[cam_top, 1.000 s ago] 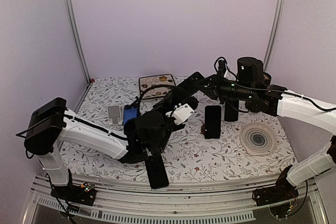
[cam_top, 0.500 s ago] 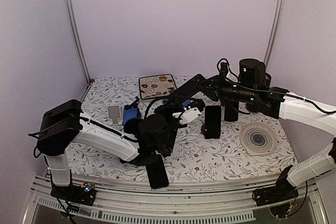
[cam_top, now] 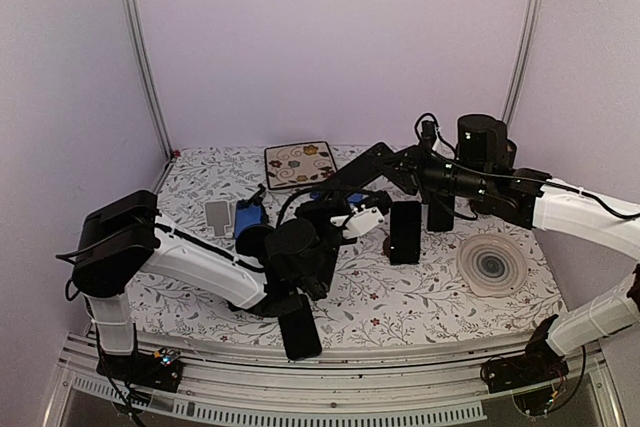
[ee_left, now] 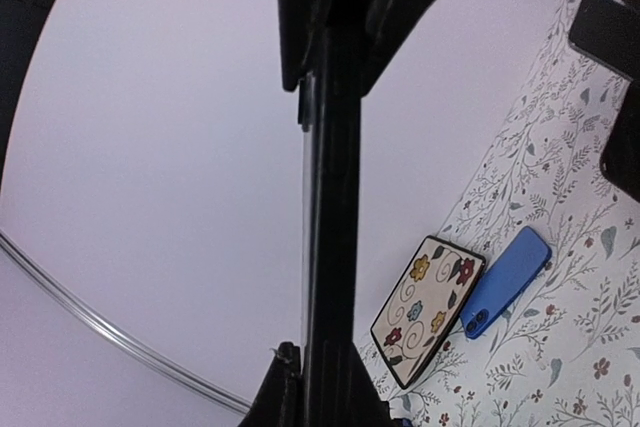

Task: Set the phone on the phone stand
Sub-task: Pass from the right arm to the left

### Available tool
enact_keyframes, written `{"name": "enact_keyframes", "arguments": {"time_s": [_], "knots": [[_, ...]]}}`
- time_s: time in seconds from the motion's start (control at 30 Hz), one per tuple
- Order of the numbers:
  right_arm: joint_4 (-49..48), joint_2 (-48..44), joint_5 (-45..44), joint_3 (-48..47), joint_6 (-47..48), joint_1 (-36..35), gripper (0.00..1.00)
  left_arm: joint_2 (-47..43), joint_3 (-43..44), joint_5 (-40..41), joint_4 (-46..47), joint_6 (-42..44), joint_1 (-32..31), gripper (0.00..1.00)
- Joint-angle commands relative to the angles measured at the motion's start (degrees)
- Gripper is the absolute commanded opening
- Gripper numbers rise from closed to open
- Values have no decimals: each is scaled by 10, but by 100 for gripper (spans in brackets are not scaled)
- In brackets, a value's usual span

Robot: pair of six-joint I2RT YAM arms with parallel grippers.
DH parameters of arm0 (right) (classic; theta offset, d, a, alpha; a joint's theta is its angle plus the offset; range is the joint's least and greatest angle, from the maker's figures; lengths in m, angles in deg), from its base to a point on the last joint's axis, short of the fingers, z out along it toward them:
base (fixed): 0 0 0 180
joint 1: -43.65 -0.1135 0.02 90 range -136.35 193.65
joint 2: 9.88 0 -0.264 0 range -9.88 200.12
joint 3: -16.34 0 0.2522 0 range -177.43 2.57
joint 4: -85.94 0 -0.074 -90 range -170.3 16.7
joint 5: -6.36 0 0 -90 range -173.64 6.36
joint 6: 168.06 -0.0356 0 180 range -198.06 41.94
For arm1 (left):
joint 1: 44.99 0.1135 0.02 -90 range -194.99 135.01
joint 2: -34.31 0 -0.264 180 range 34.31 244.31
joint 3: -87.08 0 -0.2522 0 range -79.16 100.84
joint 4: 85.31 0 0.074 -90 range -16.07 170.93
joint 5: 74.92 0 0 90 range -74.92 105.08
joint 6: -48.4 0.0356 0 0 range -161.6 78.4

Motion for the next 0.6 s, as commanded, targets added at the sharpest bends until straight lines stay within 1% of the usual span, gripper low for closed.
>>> {"name": "enact_keyframes", "arguments": {"time_s": [0.0,0.17,0.3,0.37,0.4,0.5,0.57], "knots": [[-53,-28,23,8,35,-3,4,-20,20,9,62,-54,-2,0],[-54,-27,26,8,40,-3,5,-25,17,6,62,-63,-2,0],[-55,-30,25,9,45,-2,10,-37,14,0,39,-93,-2,0],[-56,-29,27,9,48,-2,17,-46,12,-4,18,-116,-2,0],[-57,-30,28,9,50,-3,23,-50,11,-7,7,-127,-1,0],[-62,-31,31,10,54,-3,32,-62,9,-14,-23,-155,0,0],[-65,-34,33,12,58,-3,40,-69,10,-18,-46,-177,1,0]]}}
